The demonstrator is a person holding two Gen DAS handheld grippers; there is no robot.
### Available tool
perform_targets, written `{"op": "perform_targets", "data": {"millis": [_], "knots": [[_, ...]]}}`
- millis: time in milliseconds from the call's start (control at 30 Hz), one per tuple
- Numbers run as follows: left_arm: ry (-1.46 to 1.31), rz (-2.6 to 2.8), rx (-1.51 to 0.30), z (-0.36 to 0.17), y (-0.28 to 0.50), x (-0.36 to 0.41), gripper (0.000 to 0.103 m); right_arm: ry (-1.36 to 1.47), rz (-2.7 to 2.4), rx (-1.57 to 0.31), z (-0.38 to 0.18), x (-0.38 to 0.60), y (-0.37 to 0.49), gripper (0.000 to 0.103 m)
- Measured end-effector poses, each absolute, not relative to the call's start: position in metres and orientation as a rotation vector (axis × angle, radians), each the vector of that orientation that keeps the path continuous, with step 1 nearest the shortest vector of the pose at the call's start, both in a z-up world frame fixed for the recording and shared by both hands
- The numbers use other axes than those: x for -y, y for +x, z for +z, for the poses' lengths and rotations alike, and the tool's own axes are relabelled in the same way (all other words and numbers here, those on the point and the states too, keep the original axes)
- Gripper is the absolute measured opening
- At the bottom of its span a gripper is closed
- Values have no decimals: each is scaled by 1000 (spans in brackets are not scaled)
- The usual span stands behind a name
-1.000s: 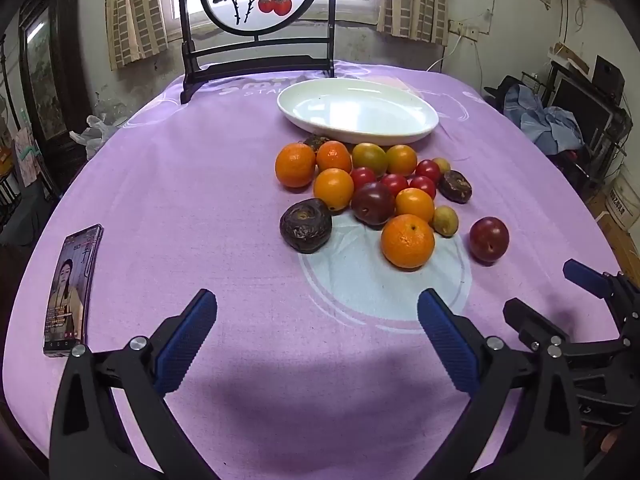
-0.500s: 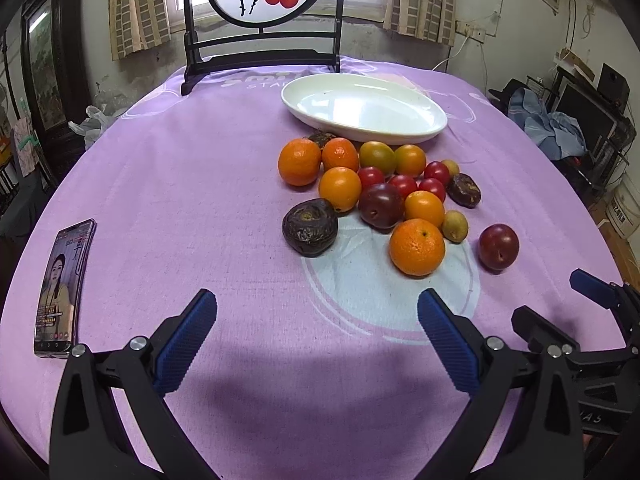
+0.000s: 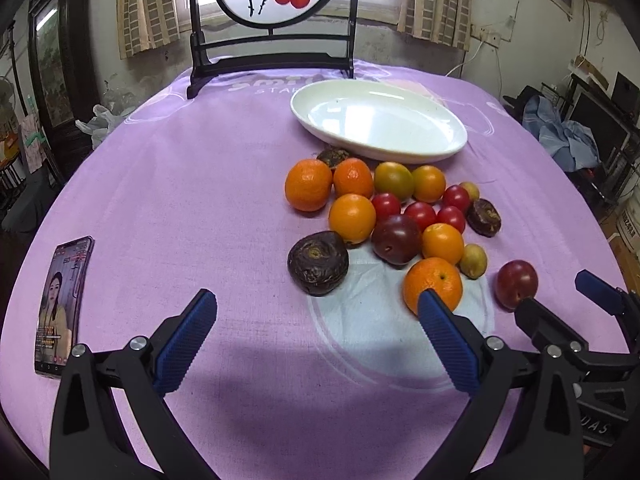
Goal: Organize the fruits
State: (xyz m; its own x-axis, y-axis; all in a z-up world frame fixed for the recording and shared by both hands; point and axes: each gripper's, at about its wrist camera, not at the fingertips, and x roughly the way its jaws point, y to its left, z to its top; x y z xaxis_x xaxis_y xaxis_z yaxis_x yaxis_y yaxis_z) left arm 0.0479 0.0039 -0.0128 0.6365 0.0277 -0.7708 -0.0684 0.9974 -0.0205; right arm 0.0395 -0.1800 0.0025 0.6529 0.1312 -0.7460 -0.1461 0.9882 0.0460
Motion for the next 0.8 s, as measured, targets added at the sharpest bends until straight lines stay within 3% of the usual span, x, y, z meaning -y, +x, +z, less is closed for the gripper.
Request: {"op": "perform_targets", "data": {"millis": [633, 800], "knots": [[-65, 34, -868, -20, 56, -11, 99, 12, 182, -736, -2, 191, 42, 100], [-66, 29, -885, -28, 59, -11, 99, 3, 228, -799, -11, 185, 50, 100]]}}
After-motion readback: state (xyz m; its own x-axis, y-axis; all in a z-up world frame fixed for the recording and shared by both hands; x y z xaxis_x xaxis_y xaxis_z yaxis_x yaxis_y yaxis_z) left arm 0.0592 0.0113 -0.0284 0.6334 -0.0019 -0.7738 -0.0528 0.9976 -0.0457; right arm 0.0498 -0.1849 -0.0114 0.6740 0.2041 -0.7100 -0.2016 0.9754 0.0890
